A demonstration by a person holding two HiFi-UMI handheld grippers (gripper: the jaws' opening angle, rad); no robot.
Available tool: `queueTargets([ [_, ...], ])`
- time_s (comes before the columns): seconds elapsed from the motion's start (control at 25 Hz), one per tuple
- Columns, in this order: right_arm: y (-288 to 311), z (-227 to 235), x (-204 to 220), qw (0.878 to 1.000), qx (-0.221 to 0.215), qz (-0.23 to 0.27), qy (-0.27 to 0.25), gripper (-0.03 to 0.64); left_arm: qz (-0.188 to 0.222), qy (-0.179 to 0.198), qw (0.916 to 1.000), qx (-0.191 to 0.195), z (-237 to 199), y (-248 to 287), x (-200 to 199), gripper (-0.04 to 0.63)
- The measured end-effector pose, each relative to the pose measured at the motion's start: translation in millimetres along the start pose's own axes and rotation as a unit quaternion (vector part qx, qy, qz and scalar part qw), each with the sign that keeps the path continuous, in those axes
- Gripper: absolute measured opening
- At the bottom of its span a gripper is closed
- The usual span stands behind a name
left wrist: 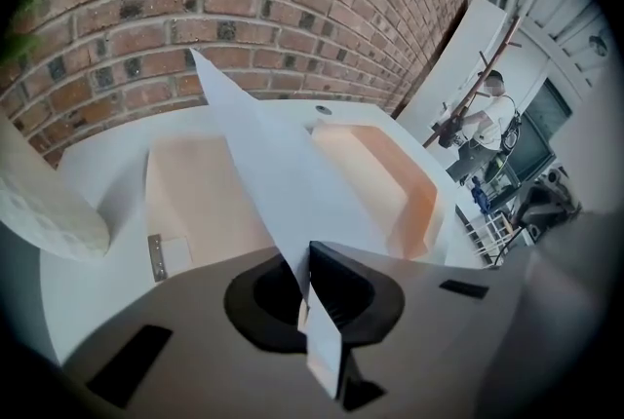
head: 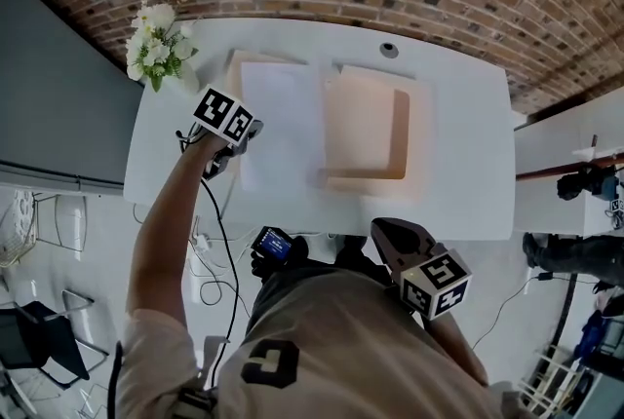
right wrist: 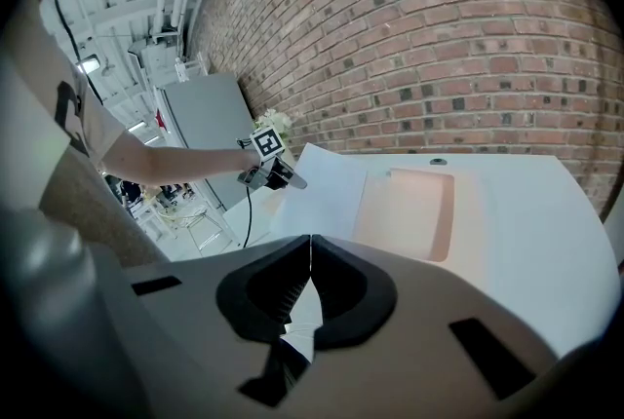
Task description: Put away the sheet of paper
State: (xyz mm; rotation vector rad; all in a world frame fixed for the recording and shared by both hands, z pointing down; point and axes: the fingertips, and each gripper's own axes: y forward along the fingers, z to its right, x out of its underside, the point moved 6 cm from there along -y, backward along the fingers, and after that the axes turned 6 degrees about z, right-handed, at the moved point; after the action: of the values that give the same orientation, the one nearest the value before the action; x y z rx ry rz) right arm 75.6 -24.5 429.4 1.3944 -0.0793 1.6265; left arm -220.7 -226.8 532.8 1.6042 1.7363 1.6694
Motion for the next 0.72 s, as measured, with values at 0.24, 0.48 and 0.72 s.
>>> queueTargets([
  [0.24,1,2,0,1.000,-0.001,-0.001,0.000,0.023,0.001,0.000,0.9999,-0.016,-7,0,0,0.015],
  [0.48,1,2,2,1.000,-0.006,-0.007,0.001,0.023,-0.014,0.005,0.9996,-0.023,-8,9,3,0.015],
  [0.72,-1,3,6,1.000,-0.001,-0.008,0.004,0.023,-0.025,0.012,0.9990,-0.035,-13,24,2,0.015],
])
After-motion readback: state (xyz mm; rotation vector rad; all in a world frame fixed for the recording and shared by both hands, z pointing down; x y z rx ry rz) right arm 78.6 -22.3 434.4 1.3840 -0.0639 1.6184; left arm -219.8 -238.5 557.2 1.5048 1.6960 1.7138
